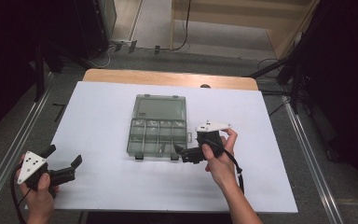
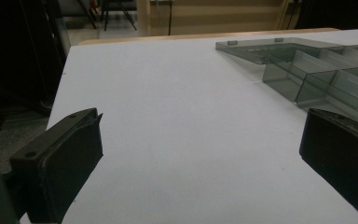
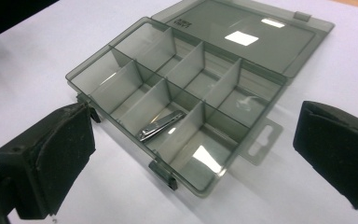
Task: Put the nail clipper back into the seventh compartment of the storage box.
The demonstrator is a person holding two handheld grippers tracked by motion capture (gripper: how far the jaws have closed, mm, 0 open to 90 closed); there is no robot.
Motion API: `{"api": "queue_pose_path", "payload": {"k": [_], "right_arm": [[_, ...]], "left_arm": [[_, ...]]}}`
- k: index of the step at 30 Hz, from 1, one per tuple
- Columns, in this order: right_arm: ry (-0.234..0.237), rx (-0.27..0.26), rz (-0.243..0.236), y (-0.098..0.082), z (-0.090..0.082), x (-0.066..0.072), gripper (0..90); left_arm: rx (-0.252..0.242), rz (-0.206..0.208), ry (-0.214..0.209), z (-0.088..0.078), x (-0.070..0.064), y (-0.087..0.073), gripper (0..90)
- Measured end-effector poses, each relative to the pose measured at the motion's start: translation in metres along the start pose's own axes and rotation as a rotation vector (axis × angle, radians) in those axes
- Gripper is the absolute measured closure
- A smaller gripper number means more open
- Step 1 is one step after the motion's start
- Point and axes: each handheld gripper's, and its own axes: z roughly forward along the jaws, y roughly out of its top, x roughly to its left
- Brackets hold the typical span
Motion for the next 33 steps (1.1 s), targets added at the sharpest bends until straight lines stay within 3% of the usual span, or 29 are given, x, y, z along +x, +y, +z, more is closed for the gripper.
{"api": "queue_pose_path", "payload": {"k": [19,33], "right_arm": [[-0.039,-0.145,0.025,-0.036,-0.039,-0.028,0.0],[-0.072,-0.227,0.014,-0.057,-0.059,-0.041,0.0]], "left_arm": [[-0.001,0.005,0.007,0.0,-0.001,0.0,0.0],[0.001,0.01,0.009,0.0,-0.001,0.0,0.0]]}}
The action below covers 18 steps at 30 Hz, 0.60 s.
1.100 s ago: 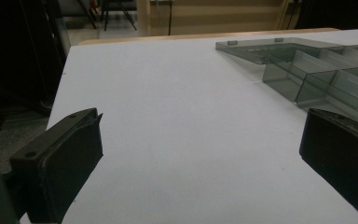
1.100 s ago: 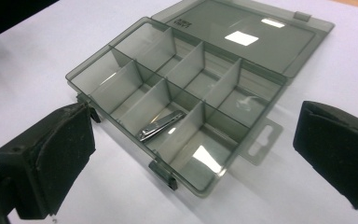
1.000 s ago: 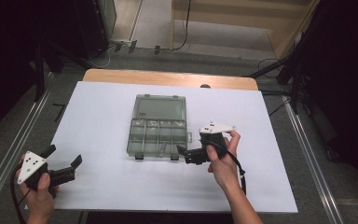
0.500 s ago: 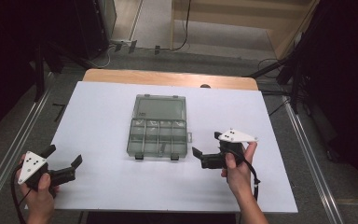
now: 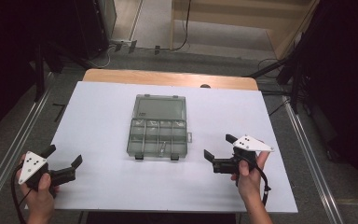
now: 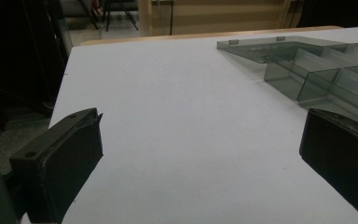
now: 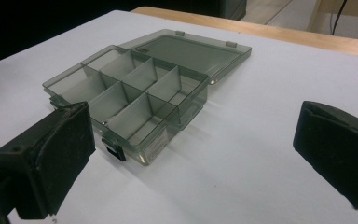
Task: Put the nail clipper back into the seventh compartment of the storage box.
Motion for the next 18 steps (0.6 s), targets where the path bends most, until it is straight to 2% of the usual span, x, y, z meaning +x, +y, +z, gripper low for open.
{"api": "queue_pose_path", "payload": {"k": [14,18], "right_arm": [[-0.063,-0.094,-0.003,-0.017,-0.022,-0.016,0.0],[-0.093,-0.109,0.005,-0.023,-0.028,-0.021,0.0]], "left_arm": [[0.003,0.003,0.003,0.0,0.0,0.0,0.0],[0.003,0.005,0.003,0.0,0.0,0.0,0.0]]}}
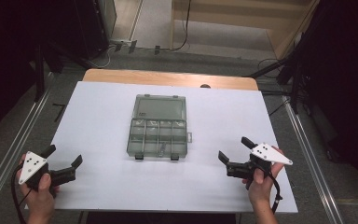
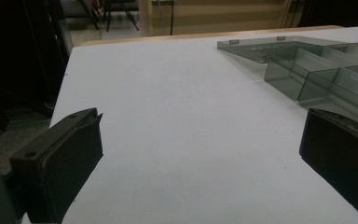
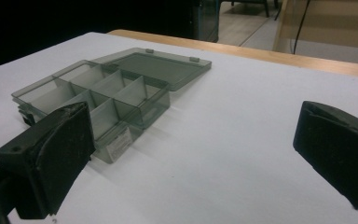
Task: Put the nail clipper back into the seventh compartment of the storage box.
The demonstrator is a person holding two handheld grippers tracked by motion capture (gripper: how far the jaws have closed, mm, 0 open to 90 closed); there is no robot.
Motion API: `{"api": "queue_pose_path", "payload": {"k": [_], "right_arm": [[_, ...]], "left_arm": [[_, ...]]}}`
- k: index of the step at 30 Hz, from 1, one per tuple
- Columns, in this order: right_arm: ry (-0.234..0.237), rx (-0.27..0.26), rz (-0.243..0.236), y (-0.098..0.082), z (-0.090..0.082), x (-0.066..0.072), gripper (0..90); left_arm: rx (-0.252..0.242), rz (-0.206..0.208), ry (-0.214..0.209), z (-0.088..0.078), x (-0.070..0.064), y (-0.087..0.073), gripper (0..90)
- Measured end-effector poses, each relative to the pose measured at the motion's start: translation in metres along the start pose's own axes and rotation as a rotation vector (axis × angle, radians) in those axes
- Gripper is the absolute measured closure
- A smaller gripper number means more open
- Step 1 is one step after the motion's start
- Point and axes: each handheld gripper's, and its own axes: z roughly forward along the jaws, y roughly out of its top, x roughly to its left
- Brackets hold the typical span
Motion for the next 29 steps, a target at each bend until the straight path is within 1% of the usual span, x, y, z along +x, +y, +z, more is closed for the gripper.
{"api": "queue_pose_path", "payload": {"k": [6,13,17,19,21,22,25,27,29], "right_arm": [[-0.032,-0.014,0.02,-0.01,-0.008,-0.01,0.0],[-0.055,-0.025,0.03,-0.023,-0.015,-0.022,0.0],[-0.052,-0.046,0.033,-0.031,-0.021,-0.028,0.0],[-0.058,-0.064,0.042,-0.036,-0.024,-0.032,0.0],[-0.071,-0.067,0.042,-0.04,-0.028,-0.035,0.0],[-0.068,-0.076,0.042,-0.043,-0.031,-0.037,0.0],[-0.1,-0.086,0.047,-0.046,-0.038,-0.043,0.0],[-0.118,-0.091,0.065,-0.048,-0.041,-0.046,0.0],[-0.12,-0.093,0.073,-0.049,-0.043,-0.048,0.0]], "left_arm": [[0.0,0.001,0.001,0.0,0.0,0.0,0.0],[0.001,0.001,0.0,0.0,0.0,0.0,0.0],[-0.001,-0.001,-0.001,0.0,0.0,0.0,0.0],[-0.003,-0.002,-0.003,0.0,0.0,0.0,0.0],[-0.004,-0.007,-0.005,0.0,0.0,0.0,0.0],[-0.006,-0.011,-0.004,0.0,0.0,0.0,0.0],[-0.006,-0.015,-0.004,-0.001,0.001,0.0,0.0],[-0.005,-0.011,-0.006,-0.001,0.001,0.0,0.0],[-0.003,-0.011,-0.005,-0.001,0.001,0.0,0.0]]}}
